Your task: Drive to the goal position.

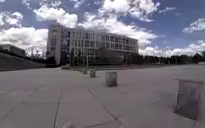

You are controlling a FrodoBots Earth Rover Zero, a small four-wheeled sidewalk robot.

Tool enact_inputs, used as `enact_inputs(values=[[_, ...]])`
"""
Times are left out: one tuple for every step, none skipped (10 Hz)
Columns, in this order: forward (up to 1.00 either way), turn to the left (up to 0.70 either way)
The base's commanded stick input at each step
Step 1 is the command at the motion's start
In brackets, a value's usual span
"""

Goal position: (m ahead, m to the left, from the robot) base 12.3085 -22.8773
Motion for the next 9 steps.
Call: enact_inputs(values=[[0.7,0.0],[0.7,0.0],[0.7,-0.02],[0.7,-0.03],[0.7,-0.2],[0.7,-0.34],[0.7,-0.34],[0.7,-0.34],[0.7,-0.34]])
